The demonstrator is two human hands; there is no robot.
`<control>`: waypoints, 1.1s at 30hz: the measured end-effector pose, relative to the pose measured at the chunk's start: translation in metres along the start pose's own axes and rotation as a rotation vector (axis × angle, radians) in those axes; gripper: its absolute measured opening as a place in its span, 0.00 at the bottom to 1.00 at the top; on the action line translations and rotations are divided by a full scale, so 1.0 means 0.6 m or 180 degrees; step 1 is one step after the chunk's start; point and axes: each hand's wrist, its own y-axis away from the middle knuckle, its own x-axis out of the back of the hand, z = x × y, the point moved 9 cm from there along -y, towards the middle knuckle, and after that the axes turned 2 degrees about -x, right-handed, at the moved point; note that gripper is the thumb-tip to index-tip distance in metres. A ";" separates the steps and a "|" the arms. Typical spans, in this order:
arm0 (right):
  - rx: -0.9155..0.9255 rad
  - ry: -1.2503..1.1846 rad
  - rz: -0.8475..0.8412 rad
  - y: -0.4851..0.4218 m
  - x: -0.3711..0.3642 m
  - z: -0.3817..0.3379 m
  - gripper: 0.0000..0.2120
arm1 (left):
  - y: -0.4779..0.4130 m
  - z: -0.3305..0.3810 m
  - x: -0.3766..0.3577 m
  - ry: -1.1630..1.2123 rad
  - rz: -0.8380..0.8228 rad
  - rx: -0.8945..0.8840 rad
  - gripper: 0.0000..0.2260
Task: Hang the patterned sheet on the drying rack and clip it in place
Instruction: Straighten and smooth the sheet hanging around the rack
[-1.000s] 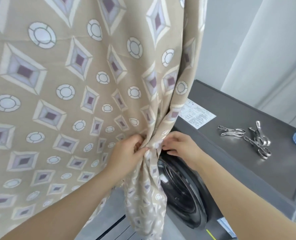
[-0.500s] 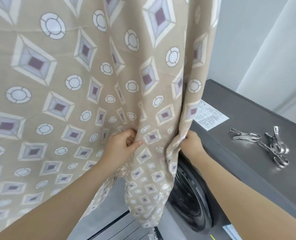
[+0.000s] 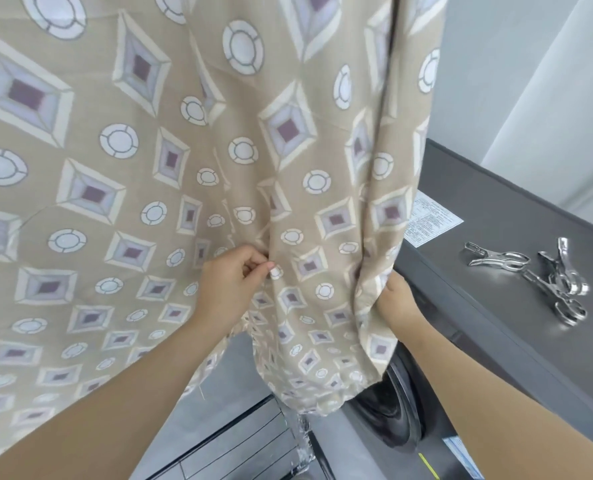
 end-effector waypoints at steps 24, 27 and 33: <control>-0.0020 0.1646 -0.0429 -0.013 -0.020 0.010 0.05 | 0.045 0.030 -0.026 -0.0480 0.0048 -0.0187 0.11; -0.0316 0.1677 -0.0362 -0.020 -0.018 0.041 0.13 | 0.042 0.026 -0.024 -0.0687 0.0049 -0.0305 0.12; -0.0680 0.2338 -0.0383 -0.017 -0.016 0.093 0.15 | 0.050 0.013 -0.010 -0.0625 0.0145 -0.0250 0.11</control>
